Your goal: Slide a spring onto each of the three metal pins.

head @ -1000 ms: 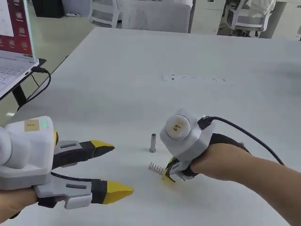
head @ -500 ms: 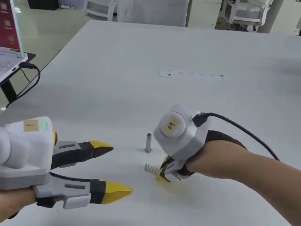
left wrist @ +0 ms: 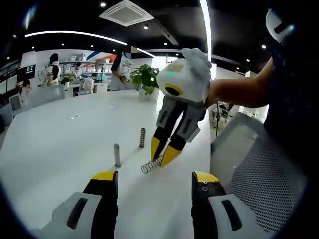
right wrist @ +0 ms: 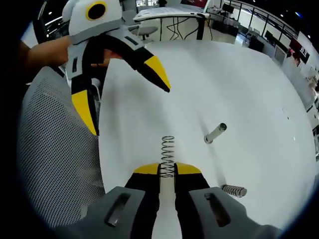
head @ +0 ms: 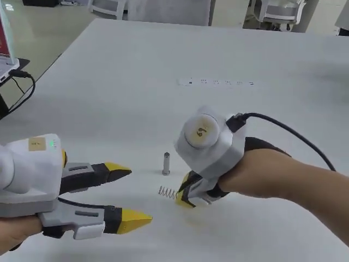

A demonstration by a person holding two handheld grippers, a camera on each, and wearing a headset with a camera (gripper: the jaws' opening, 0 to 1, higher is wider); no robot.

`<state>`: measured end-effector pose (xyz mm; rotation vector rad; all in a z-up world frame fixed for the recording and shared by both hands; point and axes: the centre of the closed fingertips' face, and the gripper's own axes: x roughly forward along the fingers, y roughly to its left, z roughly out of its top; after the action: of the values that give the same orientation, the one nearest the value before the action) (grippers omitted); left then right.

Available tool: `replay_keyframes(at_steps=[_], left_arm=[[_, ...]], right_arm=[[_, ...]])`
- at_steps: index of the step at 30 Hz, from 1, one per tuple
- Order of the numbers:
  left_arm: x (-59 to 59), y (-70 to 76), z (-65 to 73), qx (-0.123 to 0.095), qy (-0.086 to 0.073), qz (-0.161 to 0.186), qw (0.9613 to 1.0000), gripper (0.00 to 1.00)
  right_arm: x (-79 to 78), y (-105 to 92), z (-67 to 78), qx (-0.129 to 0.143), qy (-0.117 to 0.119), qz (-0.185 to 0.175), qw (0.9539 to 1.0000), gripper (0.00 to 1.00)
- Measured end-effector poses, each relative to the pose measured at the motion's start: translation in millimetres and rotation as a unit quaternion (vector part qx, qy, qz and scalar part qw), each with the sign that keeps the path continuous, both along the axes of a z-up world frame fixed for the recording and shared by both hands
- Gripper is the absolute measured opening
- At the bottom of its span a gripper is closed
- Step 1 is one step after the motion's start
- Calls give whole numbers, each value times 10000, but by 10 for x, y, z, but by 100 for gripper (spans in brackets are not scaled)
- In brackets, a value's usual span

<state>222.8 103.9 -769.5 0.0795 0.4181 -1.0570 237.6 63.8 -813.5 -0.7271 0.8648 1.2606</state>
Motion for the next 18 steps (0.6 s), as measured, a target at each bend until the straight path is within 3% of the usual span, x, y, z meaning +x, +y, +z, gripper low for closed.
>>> replay_keyframes(at_steps=[5, 10, 18], left_arm=[[-48, -70, 27, 0, -23, -172, 9999, 47], [-132, -163, 86, -37, -55, -414, 9991, 35], [-228, -249, 156, -83, -136, -728, 9972, 17]], right_arm=[[-150, 64, 217, 103, -123, 560, 9983, 8], [-313, 95, 335, 82, -186, 1187, 9927, 8], [-391, 88, 406, 48, -280, 1506, 9882, 8]])
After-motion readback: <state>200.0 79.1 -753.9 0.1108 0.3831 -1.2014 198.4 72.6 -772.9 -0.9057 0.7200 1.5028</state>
